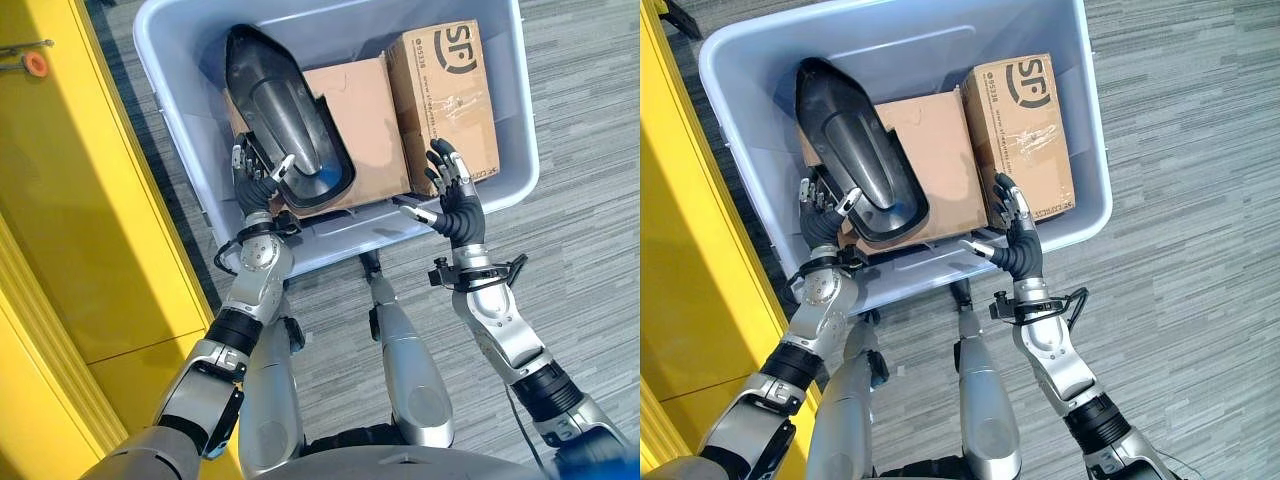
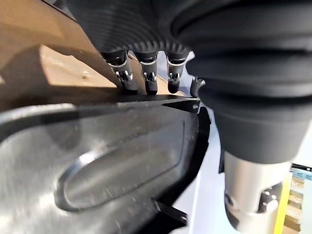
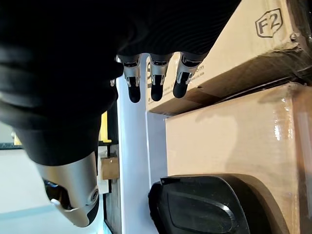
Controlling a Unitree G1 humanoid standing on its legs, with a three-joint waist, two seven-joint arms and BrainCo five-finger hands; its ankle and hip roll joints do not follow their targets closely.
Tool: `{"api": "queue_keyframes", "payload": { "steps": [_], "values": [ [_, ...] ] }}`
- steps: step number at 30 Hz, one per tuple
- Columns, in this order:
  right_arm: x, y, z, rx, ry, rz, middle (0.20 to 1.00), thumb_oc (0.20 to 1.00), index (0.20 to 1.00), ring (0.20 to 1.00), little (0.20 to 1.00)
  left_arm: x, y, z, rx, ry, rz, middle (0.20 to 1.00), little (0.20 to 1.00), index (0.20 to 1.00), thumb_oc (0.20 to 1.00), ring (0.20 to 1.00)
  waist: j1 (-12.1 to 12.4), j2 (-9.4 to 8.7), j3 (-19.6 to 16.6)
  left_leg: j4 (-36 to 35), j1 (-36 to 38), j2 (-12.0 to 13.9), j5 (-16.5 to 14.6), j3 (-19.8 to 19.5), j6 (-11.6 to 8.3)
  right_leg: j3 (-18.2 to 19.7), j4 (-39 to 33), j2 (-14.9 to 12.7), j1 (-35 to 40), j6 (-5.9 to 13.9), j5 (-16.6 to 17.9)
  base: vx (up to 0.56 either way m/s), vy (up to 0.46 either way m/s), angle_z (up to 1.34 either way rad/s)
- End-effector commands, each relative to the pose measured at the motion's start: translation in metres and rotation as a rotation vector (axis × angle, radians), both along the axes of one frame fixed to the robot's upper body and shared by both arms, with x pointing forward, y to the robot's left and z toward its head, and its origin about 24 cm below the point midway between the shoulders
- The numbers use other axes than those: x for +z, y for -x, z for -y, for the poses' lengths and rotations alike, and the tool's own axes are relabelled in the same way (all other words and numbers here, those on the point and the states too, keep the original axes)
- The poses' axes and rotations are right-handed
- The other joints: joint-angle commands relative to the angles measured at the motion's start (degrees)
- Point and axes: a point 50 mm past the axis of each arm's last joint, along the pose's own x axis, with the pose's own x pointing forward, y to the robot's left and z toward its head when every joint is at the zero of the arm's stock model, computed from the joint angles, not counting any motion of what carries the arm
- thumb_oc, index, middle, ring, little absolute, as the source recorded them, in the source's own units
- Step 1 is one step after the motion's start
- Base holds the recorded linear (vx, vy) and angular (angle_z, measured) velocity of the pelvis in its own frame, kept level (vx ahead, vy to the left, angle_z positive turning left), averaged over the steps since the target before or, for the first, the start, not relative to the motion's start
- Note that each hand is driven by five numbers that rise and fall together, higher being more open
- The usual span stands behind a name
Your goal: Move parts from the plastic box to the shelf.
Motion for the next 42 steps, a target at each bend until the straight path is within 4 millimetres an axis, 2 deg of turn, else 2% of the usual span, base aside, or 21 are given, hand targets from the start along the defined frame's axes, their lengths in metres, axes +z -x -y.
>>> {"api": "queue_keyframes", "payload": {
  "steps": [1, 11, 13, 27, 36, 40, 41, 42],
  "values": [
    [0.016, -0.002, 0.003, 0.002, -0.050, 0.085, 1.000, 1.000, 1.000, 1.000, 1.000, -0.007, -0.008, 0.003, 0.018, -0.063, -0.056, 1.000, 1.000, 1.000, 1.000, 1.000, 0.7, -2.05, -2.1, 0.9, 6.4, 6.5, -1.8, -2.0, -7.66, -1.0, -1.5, -2.9, -2.0, 3.76, 9.7, 0.00, 0.000, 0.00],
    [0.011, 0.000, 0.003, 0.004, -0.046, 0.061, 1.000, 1.000, 1.000, 1.000, 1.000, -0.017, -0.018, 0.012, 0.032, -0.125, -0.156, 1.000, 1.000, 1.000, 1.000, 1.000, -0.1, -2.00, -2.4, 0.9, 6.0, 6.3, -1.9, -2.1, -7.58, -0.8, -1.5, -2.7, -2.5, 3.66, 9.9, 0.00, 0.000, 0.00],
    [0.010, 0.000, 0.003, 0.011, -0.044, 0.056, 1.000, 1.000, 1.000, 1.000, 1.000, -0.017, -0.020, 0.015, 0.027, -0.147, -0.172, 0.200, 0.200, 0.200, 0.200, 0.200, -0.3, -2.00, -2.4, 0.9, 6.0, 6.3, -2.1, -2.0, -7.55, -0.8, -1.4, -2.7, -2.6, 3.68, 9.9, 0.00, 0.000, 0.00],
    [0.005, 0.001, 0.006, 0.017, -0.056, 0.021, 1.000, 1.000, 1.000, 1.000, 1.000, -0.025, -0.017, 0.017, 0.013, -0.146, -0.202, 0.200, 0.200, 0.200, 0.200, 0.200, -0.2, -0.99, -3.6, 0.6, 7.5, 6.1, -2.4, -1.7, -7.50, -0.9, -1.5, -2.7, -1.6, 3.67, 9.7, 0.00, 0.000, 0.00],
    [-0.002, 0.001, 0.005, 0.036, -0.071, -0.023, 1.000, 1.000, 1.000, 1.000, 1.000, -0.041, -0.007, 0.009, -0.001, -0.100, -0.232, 0.200, 0.200, 0.200, 0.200, 0.200, 0.8, 0.91, -6.5, -0.7, 11.3, 5.8, -2.6, -1.6, -7.64, -1.4, -1.6, -3.3, 1.7, 3.72, 9.1, 0.01, 0.003, 0.01],
    [-0.005, 0.001, 0.008, 0.034, -0.061, -0.037, 1.000, 1.000, 1.000, 1.000, 1.000, -0.037, 0.001, 0.006, -0.034, -0.081, -0.176, 0.200, 0.200, 0.200, 0.200, 0.200, 1.2, 1.85, -7.9, -1.1, 12.7, 5.7, -2.6, -2.0, -7.69, -1.9, -1.8, -3.7, 3.1, 3.75, 8.8, 0.01, 0.001, 0.02],
    [-0.005, 0.001, 0.009, 0.035, -0.067, -0.040, 1.000, 1.000, 1.000, 1.000, 1.000, -0.034, 0.004, 0.006, -0.047, -0.075, -0.152, 0.749, 0.749, 0.749, 0.749, 0.749, 1.4, 2.04, -8.1, -1.2, 12.9, 5.7, -2.6, -2.1, -7.71, -2.0, -1.9, -3.8, 3.4, 3.77, 8.8, 0.00, 0.000, 0.00],
    [-0.007, 0.001, 0.010, 0.034, -0.067, -0.046, 1.000, 1.000, 1.000, 1.000, 1.000, -0.034, 0.007, 0.005, -0.051, -0.069, -0.137, 1.000, 1.000, 1.000, 1.000, 1.000, 1.6, 2.19, -8.4, -1.4, 12.9, 5.6, -2.5, -2.2, -7.71, -2.1, -2.0, -3.9, 3.6, 3.77, 8.9, 0.00, 0.000, 0.00]
  ]
}}
